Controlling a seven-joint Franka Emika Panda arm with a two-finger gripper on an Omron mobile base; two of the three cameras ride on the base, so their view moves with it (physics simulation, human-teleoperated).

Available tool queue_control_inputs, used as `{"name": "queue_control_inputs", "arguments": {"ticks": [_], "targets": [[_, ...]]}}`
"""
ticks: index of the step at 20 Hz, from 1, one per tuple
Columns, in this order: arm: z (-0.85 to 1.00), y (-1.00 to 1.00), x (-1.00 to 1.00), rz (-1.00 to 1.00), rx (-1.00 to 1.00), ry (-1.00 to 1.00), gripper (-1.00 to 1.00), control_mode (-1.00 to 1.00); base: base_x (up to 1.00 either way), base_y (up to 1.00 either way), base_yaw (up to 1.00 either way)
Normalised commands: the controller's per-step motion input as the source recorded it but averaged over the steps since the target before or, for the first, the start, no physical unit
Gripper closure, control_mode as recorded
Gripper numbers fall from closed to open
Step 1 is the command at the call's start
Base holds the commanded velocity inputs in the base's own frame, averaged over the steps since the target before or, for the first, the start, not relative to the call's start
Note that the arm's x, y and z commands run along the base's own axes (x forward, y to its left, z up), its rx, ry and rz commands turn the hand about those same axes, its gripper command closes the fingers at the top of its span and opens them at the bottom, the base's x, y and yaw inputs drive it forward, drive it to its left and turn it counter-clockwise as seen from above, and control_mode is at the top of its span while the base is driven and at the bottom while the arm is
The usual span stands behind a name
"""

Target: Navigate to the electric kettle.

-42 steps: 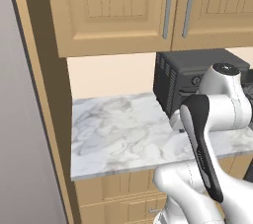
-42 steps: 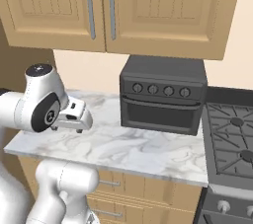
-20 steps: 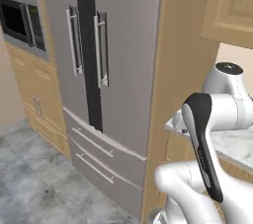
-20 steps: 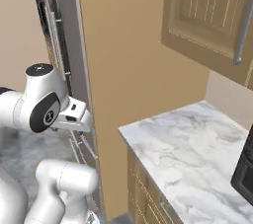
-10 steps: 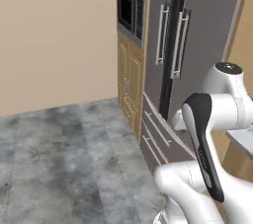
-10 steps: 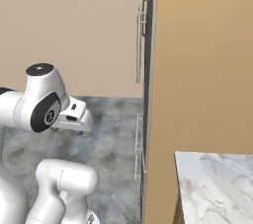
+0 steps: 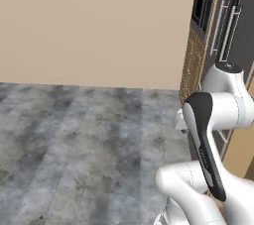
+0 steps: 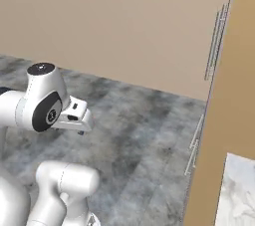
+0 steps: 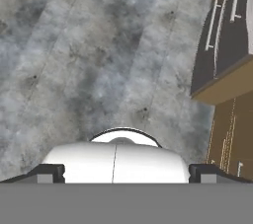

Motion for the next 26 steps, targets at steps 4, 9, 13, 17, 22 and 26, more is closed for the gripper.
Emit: {"name": "queue_control_inputs", "arguments": {"ticks": [4,9,13,17,22,26], "targets": [[0.00,0.00,0.00,0.00,0.00,0.00,-1.00,1.00,-0.90,0.42,0.57],[0.00,0.00,0.00,0.00,0.00,0.00,-1.00,1.00,-0.40,0.74,0.58],[0.00,0.00,0.00,0.00,0.00,0.00,-1.00,1.00,0.00,0.92,0.61],[0.00,0.00,0.00,0.00,0.00,0.00,-1.00,1.00,0.33,0.73,0.68],[0.00,0.00,0.00,0.00,0.00,0.00,-1.00,1.00,0.64,0.51,0.68],[0.00,0.00,0.00,0.00,0.00,0.00,-1.00,1.00,0.65,0.38,0.63]]}}
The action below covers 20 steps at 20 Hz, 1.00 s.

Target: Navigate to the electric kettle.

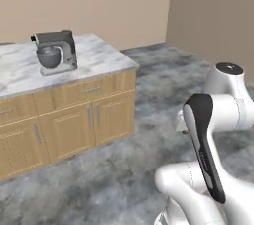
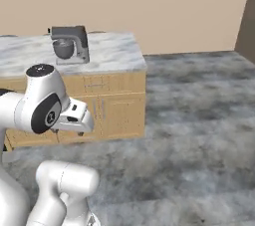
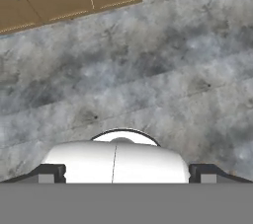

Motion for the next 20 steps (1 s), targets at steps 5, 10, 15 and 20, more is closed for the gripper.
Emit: {"name": "queue_control_inputs", "arguments": {"ticks": [5,10,15,20], "targets": [[0.00,0.00,0.00,0.00,0.00,0.00,-1.00,1.00,0.27,0.39,0.64],[0.00,0.00,0.00,0.00,0.00,0.00,-1.00,1.00,0.44,0.45,0.72],[0.00,0.00,0.00,0.00,0.00,0.00,-1.00,1.00,0.53,0.53,0.71],[0.00,0.00,0.00,0.00,0.00,0.00,-1.00,1.00,0.62,0.32,0.63]]}}
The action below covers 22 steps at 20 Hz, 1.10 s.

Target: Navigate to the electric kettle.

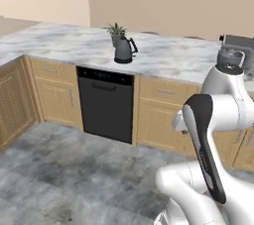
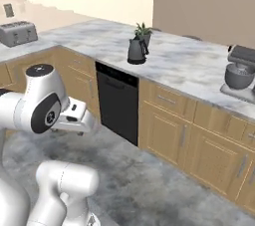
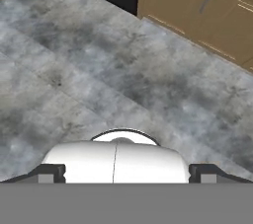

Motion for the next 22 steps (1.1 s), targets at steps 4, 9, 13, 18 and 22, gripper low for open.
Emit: {"name": "queue_control_inputs", "arguments": {"ticks": [4,9,13,18,22], "targets": [[0.00,0.00,0.00,0.00,0.00,0.00,-1.00,1.00,0.76,0.00,0.41],[0.00,0.00,0.00,0.00,0.00,0.00,-1.00,1.00,0.84,0.00,0.14],[0.00,0.00,0.00,0.00,0.00,0.00,-1.00,1.00,0.89,0.00,0.02],[0.00,0.00,0.00,0.00,0.00,0.00,-1.00,1.00,0.81,0.00,-0.03],[0.00,0.00,0.00,0.00,0.00,0.00,-1.00,1.00,0.51,0.00,-0.18]]}}
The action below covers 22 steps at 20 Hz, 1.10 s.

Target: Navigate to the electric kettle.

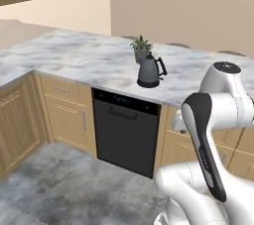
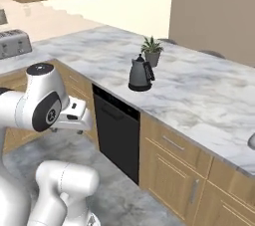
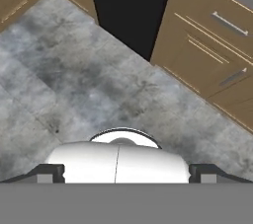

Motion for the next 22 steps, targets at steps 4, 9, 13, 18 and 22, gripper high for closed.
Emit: {"name": "queue_control_inputs", "arguments": {"ticks": [4,9,13,18,22], "targets": [[0.00,0.00,0.00,0.00,0.00,0.00,-1.00,1.00,0.33,0.00,-0.31],[0.00,0.00,0.00,0.00,0.00,0.00,-1.00,1.00,0.16,0.11,-0.37],[0.00,0.00,0.00,0.00,0.00,0.00,-1.00,1.00,0.15,0.33,-0.41],[0.00,0.00,0.00,0.00,0.00,0.00,-1.00,1.00,0.27,0.55,-0.40],[0.00,0.00,0.00,0.00,0.00,0.00,-1.00,1.00,0.31,0.74,-0.35]]}}
